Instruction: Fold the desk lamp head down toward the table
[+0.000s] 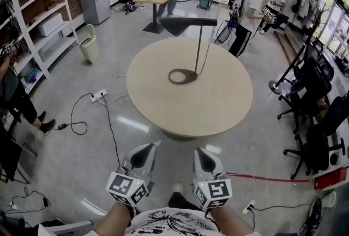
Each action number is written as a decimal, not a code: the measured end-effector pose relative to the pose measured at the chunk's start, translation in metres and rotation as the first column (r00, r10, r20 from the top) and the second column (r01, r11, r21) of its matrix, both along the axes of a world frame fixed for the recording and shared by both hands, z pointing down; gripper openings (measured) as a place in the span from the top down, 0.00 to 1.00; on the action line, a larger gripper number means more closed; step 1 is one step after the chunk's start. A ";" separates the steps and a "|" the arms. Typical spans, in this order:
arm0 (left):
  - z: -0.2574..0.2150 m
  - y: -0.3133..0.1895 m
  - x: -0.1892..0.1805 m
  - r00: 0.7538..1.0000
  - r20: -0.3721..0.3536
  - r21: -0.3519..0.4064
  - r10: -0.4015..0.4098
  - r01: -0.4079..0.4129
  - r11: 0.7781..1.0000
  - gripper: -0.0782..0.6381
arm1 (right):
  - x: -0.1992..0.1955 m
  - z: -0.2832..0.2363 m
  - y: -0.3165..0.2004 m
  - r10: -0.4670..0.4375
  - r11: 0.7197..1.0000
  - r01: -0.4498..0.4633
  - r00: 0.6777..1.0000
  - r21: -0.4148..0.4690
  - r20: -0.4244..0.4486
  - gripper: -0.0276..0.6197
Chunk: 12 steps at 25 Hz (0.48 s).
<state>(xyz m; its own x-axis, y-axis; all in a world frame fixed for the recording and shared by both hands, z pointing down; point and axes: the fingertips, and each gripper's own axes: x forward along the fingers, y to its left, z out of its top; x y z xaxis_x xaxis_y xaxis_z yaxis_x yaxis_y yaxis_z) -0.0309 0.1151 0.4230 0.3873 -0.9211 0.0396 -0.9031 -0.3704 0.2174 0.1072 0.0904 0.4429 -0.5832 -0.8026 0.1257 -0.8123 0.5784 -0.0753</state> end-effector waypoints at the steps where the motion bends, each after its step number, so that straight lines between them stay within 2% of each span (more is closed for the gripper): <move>1: -0.001 -0.015 0.001 1.000 0.002 0.000 -0.007 0.007 1.000 0.88 | 0.003 -0.001 -0.015 -0.003 1.000 0.003 1.000 -0.001 0.002 0.94; 7: -0.008 -0.089 0.007 0.999 0.007 0.024 -0.042 0.042 0.999 0.88 | 0.021 -0.002 -0.096 -0.013 1.000 0.013 1.000 -0.007 -0.001 0.94; 12: -0.001 -0.130 0.003 0.998 -0.017 0.000 -0.059 0.059 0.998 0.88 | 0.013 -0.003 -0.137 -0.039 0.999 0.039 0.999 -0.006 -0.002 0.94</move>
<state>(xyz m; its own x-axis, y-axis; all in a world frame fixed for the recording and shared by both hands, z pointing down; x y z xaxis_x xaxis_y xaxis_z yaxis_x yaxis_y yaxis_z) -0.0275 -0.0147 0.4224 0.3327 -0.9425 0.0328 -0.9196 -0.3165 0.2329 0.1200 -0.0462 0.4394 -0.6140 -0.7783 0.1313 -0.7891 0.6095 -0.0769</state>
